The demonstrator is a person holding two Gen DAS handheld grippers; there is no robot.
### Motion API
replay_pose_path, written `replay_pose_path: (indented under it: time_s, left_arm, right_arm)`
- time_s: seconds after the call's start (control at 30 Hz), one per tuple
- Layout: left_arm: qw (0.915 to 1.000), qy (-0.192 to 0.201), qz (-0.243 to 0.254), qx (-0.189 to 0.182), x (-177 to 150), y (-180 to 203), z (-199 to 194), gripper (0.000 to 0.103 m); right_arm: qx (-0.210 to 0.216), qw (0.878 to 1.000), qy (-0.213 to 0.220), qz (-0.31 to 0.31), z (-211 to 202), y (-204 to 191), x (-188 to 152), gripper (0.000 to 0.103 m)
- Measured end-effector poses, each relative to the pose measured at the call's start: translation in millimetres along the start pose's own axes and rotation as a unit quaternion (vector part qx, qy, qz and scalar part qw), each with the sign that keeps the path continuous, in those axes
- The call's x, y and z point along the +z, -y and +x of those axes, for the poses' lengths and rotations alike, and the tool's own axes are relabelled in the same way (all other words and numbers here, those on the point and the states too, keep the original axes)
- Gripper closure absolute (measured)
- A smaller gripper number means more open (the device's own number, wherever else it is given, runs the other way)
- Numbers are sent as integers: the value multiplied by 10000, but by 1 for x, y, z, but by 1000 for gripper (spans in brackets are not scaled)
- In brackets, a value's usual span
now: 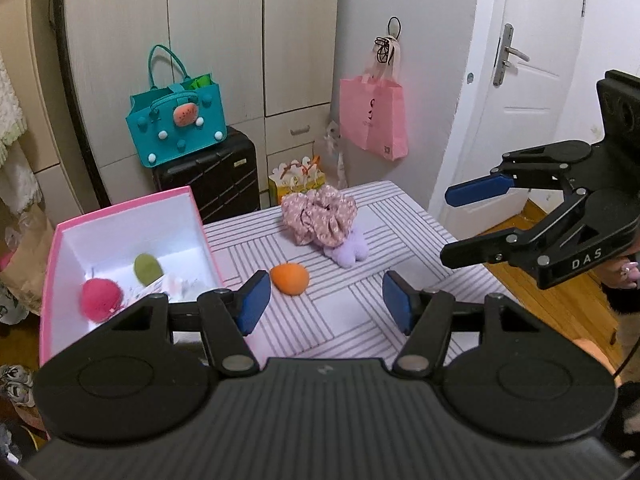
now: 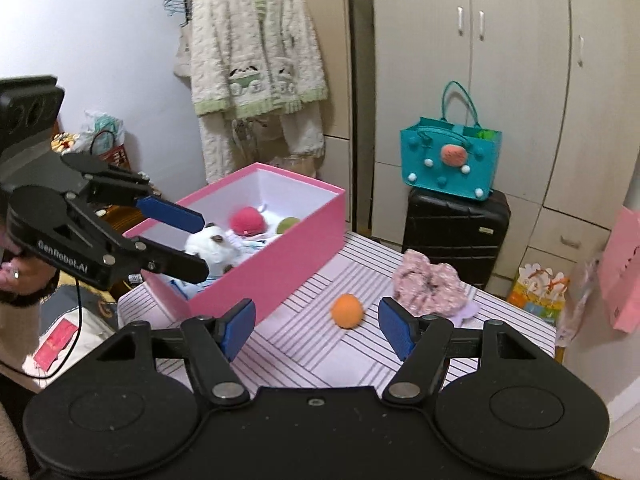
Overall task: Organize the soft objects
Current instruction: 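Withdraw both tools from the box toward the pink floral scrunchie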
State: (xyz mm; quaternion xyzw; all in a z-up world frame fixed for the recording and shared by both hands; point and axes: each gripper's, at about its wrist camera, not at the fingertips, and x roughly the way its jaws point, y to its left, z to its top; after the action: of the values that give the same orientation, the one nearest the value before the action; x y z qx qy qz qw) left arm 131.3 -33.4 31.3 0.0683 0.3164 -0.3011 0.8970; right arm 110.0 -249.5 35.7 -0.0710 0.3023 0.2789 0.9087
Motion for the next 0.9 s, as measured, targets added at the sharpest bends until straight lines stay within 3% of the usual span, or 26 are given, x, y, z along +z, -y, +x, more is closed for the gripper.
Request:
replay_pose_path:
  time_s: [0.33, 0.53, 0.73, 0.9]
  left_arm:
    - [9993, 12, -178, 320, 5, 12, 52, 43]
    - [9934, 71, -20, 1141, 0, 34, 92, 43]
    - [9916, -41, -357, 1243, -7, 35, 126, 43]
    - [9836, 94, -730, 1644, -23, 33, 151, 43]
  right_arm:
    - [-161, 9993, 345, 53, 27, 48, -14, 30]
    - [-175, 9984, 525, -64, 55, 73, -19, 30]
    - [-275, 9980, 557, -143, 80, 90, -20, 30]
    - [-283, 9980, 526, -183, 102, 102, -24, 30]
